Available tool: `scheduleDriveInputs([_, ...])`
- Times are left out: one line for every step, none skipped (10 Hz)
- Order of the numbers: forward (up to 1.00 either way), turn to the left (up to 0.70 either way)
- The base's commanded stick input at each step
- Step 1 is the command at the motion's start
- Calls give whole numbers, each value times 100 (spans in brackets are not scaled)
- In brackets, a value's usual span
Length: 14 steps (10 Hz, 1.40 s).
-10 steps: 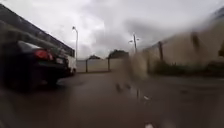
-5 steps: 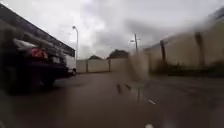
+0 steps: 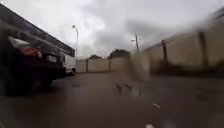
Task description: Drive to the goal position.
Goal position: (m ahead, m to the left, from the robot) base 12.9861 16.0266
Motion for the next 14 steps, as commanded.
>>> scheduleDriveInputs([50,2])
scheduleDriveInputs([50,2])
scheduleDriveInputs([50,2])
scheduleDriveInputs([50,2])
scheduleDriveInputs([50,2])
scheduleDriveInputs([50,2])
scheduleDriveInputs([50,2])
scheduleDriveInputs([50,2])
scheduleDriveInputs([50,2])
scheduleDriveInputs([50,2])
scheduleDriveInputs([50,2])
scheduleDriveInputs([50,2])
scheduleDriveInputs([50,2])
scheduleDriveInputs([50,2])
